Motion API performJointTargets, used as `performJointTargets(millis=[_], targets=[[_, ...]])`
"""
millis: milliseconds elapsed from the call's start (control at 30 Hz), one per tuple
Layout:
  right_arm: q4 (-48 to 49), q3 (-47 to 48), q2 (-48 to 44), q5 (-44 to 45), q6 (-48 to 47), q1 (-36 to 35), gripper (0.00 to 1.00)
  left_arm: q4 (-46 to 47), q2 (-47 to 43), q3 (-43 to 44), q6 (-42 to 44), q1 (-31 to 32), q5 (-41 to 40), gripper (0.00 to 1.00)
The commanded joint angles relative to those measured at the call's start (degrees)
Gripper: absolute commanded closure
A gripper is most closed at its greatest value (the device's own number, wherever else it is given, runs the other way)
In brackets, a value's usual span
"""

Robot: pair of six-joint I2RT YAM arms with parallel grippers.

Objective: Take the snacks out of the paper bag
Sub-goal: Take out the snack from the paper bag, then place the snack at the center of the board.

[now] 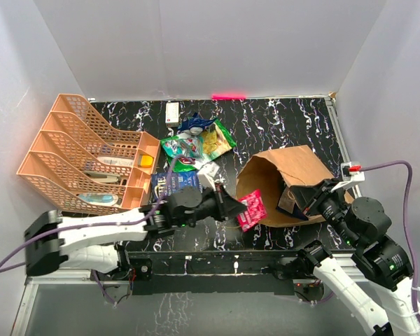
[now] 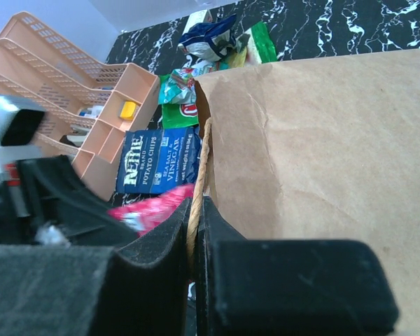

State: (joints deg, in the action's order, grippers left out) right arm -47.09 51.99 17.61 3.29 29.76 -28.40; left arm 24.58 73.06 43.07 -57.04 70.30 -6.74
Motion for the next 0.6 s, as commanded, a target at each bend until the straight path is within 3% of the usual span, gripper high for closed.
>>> performJointTargets(millis=[0,167,300,400,567], targets=[[0.82,1.35,-1.11,2.91,-1.33,-0.17,0.92,-19.82,-13.74,0.16,12.67,-0.51,-2.00,1.00],[0.78,0.86,-1.96,3.00,-1.24,-0.16,0.92,-40.77,-20.99,4.18,23.86,-1.18,-10.95,1.00],[1.21,0.36,-1.75,2.53,-1.49,-0.16,0.92,-57.57,-11.24,12.74,25.34,-5.78,-16.32,1.00],[1.23,0.35,-1.08,1.81,-2.00,-0.16,0.92,-57.14,-6.89,14.44,26.68,-11.27,-12.93,1.00],[1.56,-0.30,-0.67,1.02,-2.08,-0.16,0.92,-45.51,-4.36,12.44,27.25,-24.03,1.06,1.00]])
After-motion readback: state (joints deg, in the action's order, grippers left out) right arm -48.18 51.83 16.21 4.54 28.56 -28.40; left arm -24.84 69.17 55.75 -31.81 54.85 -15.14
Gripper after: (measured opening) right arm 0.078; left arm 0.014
